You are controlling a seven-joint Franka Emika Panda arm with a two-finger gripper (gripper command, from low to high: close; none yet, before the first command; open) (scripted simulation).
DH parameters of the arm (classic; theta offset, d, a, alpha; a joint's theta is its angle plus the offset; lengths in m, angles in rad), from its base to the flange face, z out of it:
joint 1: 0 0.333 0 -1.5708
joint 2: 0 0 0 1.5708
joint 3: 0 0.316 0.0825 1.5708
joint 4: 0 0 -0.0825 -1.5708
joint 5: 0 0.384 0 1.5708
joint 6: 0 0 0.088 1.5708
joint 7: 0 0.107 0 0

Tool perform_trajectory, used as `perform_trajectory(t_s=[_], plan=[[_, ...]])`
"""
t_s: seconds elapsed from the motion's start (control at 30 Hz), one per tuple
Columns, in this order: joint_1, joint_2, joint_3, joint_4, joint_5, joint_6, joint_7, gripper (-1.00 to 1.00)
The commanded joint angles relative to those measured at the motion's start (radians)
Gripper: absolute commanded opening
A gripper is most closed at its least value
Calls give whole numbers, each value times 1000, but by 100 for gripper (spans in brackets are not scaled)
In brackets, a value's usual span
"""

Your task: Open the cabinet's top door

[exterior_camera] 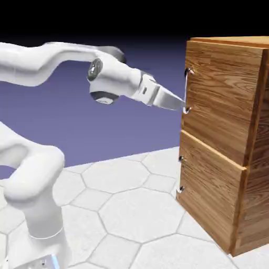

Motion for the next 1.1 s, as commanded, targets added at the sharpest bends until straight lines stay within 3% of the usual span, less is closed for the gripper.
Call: perform_trajectory(t_s=[0.0, 0.8, 1.0, 1.03, 1.07], plan=[[-15, -8, 16, 5, 44, -4, -29, 0], [-387, -212, 410, 132, 1086, -98, -728, 0], [-563, -152, 510, 259, 1129, -135, -746, 0], [-563, -152, 510, 259, 1129, -135, -746, -100], [-563, -152, 510, 259, 1129, -135, -746, -100]])
